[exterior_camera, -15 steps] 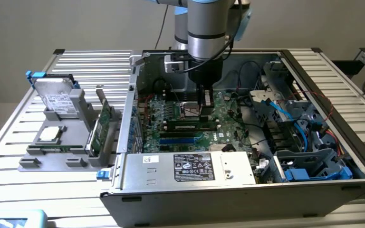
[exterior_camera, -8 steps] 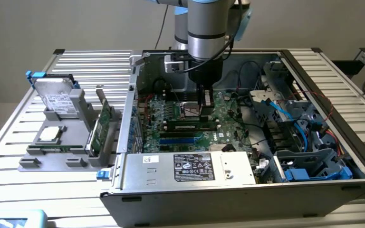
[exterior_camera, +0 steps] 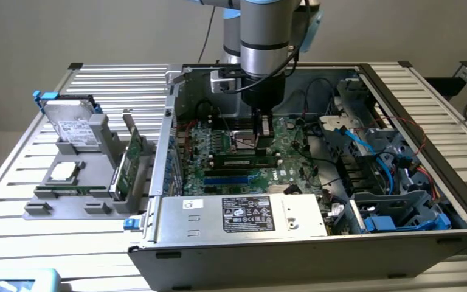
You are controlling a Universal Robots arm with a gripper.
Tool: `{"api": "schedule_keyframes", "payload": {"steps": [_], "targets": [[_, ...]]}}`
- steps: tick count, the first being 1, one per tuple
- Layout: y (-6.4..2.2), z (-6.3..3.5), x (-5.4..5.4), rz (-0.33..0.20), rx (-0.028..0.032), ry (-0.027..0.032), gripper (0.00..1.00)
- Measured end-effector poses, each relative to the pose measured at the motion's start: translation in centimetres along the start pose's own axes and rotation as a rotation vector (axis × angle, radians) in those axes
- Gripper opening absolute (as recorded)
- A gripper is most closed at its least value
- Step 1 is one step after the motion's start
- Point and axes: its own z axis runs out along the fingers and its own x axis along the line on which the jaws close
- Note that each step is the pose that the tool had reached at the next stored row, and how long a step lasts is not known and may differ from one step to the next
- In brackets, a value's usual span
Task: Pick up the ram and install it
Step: 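Press down the ram until it locks into place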
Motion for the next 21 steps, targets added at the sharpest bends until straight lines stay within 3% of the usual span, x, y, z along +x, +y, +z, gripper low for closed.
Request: {"api": "schedule_keyframes", "payload": {"steps": [2, 4, 10, 13, 15, 21], "targets": [[-0.01, 0.0, 0.0, 0.0, -0.0001, 0.0, 0.25], [-0.06, 0.01, 0.0, 0.001, -0.0002, -0.0001, 0.12], [-0.58, 0.04, 0.1, 0.0, -0.0071, -0.0016, 0.11], [-0.76, 0.1, 0.2, 0.0, -0.009, -0.0129, 0.11], [-0.85, 0.15, 0.3, 0.001, -0.0096, -0.0174, 0.11], [-1.03, 0.3, 0.5, 0.007, -0.0125, -0.0175, 0.11]]}}
